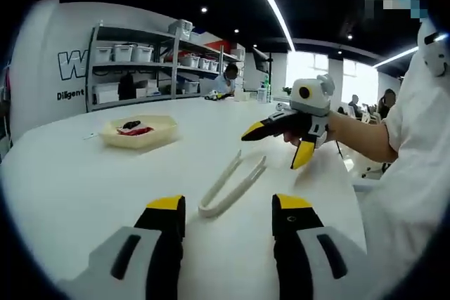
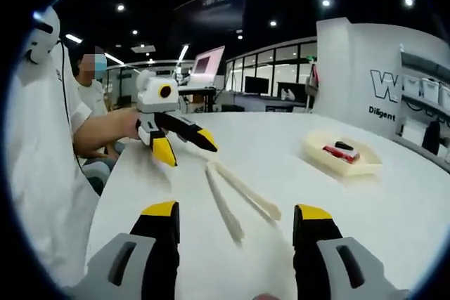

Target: Place the target food into the container with the food tongs after gripping and lifting it, then release it inside without dropping or visibly crushing the food.

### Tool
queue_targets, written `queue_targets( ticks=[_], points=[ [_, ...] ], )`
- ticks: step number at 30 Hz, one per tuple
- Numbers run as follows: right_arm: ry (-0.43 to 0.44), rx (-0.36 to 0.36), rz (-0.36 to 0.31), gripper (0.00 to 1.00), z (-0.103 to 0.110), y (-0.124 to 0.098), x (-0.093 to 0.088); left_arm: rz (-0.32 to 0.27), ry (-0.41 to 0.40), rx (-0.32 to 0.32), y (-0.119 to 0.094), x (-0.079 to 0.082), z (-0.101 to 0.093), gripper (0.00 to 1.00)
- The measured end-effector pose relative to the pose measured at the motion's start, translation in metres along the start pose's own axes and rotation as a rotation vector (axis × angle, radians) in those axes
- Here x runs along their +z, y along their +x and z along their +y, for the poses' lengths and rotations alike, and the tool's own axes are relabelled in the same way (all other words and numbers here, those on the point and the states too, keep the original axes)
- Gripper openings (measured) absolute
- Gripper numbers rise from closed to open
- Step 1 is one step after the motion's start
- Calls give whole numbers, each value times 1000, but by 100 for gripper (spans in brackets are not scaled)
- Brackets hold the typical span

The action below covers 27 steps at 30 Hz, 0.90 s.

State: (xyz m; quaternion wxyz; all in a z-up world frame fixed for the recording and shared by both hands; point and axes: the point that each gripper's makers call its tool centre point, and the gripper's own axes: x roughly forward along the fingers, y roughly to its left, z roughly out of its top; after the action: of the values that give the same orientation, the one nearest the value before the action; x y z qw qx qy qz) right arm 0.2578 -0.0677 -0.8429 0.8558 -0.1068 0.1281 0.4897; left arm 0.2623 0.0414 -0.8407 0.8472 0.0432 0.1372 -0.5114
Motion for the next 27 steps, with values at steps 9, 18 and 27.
queue_targets(
  ticks=[9, 18, 27],
  points=[
    [26, -23, 5, 69, 5, -5, -3, -30, -39, 30, -6, 3, -2, 57],
    [64, -54, 18, 76, 5, -7, -5, -56, -69, 43, -8, 8, -5, 68],
    [104, -84, 25, 81, 4, -8, -6, -47, -69, 58, -10, 10, -8, 72]
  ],
)
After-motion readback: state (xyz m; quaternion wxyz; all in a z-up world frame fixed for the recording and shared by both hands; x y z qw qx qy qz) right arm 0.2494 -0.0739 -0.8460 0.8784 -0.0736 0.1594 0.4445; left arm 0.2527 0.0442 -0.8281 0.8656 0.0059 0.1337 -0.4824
